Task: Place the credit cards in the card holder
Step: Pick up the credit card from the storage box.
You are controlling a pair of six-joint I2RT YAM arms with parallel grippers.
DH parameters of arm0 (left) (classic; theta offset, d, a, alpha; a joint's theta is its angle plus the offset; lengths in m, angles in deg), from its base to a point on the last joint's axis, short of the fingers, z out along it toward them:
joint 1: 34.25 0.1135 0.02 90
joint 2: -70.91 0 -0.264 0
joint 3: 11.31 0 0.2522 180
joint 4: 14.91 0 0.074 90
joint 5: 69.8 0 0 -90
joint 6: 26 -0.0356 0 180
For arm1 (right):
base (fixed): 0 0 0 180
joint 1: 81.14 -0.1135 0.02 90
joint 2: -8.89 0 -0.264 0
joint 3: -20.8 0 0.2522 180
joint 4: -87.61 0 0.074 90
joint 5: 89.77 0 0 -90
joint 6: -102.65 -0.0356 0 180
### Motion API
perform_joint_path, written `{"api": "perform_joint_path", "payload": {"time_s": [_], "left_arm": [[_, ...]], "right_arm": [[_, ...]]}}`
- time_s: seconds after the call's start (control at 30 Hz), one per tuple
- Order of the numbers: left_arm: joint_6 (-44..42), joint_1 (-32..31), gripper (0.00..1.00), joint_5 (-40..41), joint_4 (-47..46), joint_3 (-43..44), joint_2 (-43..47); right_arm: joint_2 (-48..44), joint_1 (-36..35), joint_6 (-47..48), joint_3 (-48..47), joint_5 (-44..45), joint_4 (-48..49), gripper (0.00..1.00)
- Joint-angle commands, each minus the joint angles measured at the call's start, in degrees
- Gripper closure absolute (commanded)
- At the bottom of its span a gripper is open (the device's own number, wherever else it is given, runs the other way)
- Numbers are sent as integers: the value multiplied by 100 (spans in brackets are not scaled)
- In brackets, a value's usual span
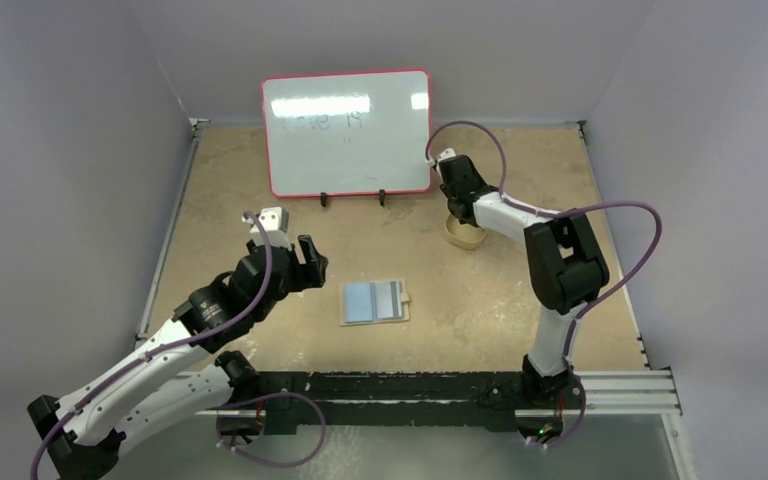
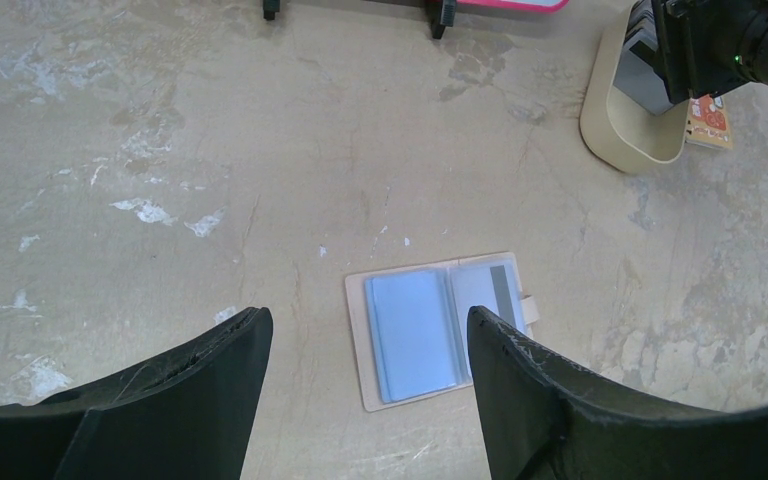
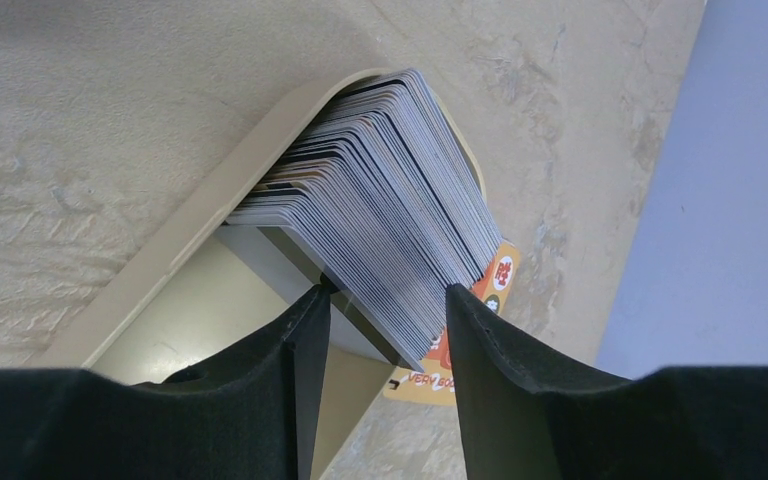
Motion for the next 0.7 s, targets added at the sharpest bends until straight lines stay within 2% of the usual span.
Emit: {"api": "perform_joint_path", "payload": {"time_s": [0.0,0.67], "left_arm": [[-33,-21,29,118,-125,128,46],[-27,-21,29,121,-125,126,41]], "right_arm": [[-63,84,55,-324,325,90,53],[-232,94,-18,-312,215,41,79]]}}
